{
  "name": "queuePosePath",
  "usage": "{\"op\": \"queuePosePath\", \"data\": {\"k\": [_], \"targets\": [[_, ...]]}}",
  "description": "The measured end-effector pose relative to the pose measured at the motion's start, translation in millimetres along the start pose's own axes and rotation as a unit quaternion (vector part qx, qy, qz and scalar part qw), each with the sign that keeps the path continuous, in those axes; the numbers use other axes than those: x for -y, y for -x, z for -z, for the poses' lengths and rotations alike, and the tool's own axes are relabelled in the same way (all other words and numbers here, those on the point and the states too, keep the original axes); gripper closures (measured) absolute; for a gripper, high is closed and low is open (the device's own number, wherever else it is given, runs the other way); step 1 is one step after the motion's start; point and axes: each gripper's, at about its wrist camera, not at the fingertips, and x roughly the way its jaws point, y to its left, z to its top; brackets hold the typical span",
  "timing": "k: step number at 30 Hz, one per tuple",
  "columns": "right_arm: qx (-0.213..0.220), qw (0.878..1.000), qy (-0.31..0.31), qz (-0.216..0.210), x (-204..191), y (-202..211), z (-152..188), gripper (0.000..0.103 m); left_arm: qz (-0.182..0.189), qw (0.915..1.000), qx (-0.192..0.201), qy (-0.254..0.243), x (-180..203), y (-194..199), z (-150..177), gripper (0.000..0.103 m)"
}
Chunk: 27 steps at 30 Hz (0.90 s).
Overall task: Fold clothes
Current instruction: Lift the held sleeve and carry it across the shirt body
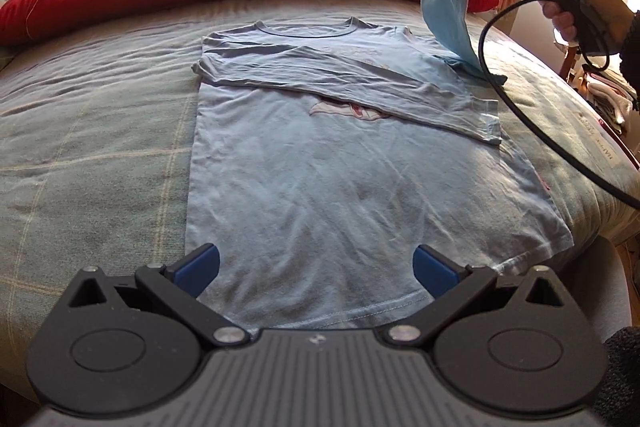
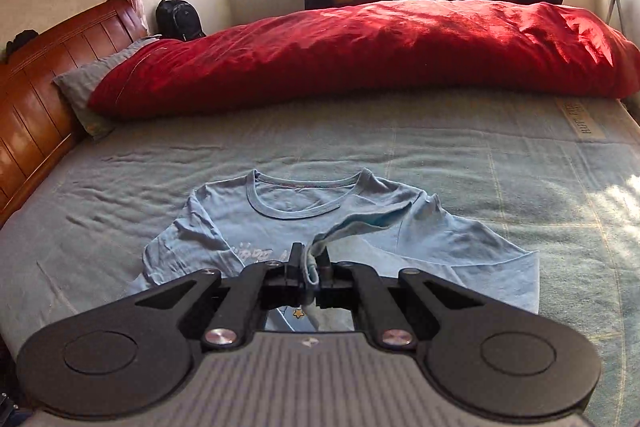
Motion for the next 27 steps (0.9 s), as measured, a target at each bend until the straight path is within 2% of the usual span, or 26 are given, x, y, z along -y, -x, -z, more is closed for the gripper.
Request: {"op": "queuePosePath", "data": {"k": [11, 17, 27], "targets": [[0.014, 0.999, 0.034, -0.012, -41.7, 0.6, -4.1, 0.098, -0.004, 0.9999, -0.003, 0.012, -8.9, 1.8, 5.9, 0.001], [0.019, 0.997, 0.068, -0.018, -77.5, -9.1, 2.8, 0.098, -0.016, 0.9998, -0.006, 0.013, -15.9, 1.3, 7.1, 0.001], [-0.003, 0.991, 0.122, -0.051, -139.3, -46.3, 21.0, 0.098, -0.079, 0.9962, -0.028, 0.024, -51.9, 8.3, 13.0, 0.001]]}}
